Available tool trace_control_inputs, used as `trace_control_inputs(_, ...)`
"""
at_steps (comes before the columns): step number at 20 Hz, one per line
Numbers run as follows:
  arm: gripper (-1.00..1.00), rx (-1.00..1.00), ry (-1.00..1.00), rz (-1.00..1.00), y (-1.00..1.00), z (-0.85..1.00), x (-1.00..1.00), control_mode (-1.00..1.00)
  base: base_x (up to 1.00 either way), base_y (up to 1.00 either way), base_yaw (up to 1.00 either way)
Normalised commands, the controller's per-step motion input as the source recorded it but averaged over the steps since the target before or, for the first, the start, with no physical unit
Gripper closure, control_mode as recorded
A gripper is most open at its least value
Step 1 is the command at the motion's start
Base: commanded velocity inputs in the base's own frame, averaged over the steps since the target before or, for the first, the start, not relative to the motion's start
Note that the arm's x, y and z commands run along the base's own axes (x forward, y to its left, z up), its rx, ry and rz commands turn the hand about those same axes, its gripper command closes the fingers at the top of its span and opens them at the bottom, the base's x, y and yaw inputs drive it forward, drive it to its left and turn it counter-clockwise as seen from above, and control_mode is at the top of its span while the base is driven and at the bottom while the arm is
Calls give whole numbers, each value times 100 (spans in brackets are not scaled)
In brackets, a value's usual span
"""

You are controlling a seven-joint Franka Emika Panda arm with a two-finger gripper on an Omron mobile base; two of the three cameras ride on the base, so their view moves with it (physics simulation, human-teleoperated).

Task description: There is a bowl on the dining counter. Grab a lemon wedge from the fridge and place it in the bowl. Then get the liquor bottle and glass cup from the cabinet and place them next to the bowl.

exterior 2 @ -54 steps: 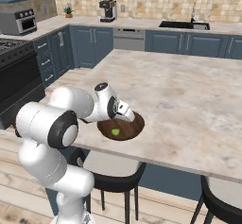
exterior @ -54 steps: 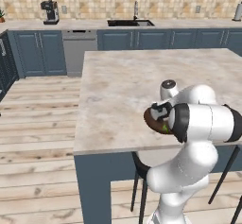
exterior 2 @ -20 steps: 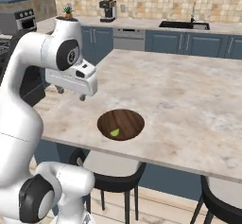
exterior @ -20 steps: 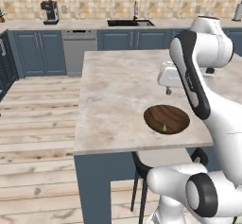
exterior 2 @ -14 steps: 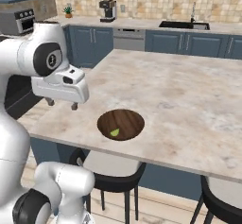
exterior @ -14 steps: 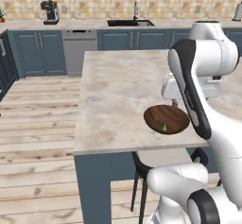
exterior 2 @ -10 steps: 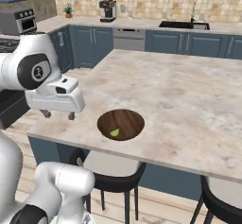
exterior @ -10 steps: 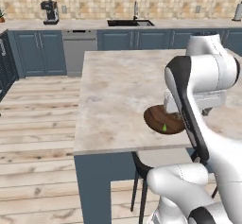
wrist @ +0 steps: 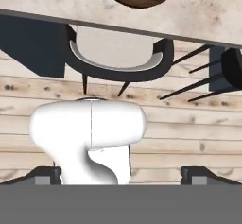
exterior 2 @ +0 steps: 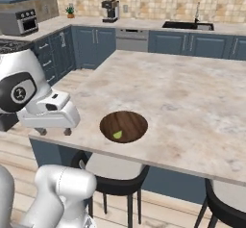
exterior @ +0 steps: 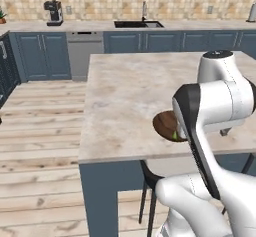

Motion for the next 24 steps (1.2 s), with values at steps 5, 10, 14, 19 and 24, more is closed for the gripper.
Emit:
trace_control_inputs(5,-100,0,0,0,0,0,0,100,-26,91,5)
trace_control_inputs(10,-100,0,0,0,0,0,0,100,-15,100,5)
trace_control_inputs(14,-100,0,0,0,0,0,0,100,-1,100,2)
trace_control_inputs(19,-100,0,0,0,0,0,0,100,0,100,0)
trace_control_inputs(24,-100,0,0,0,0,0,0,100,28,100,0)
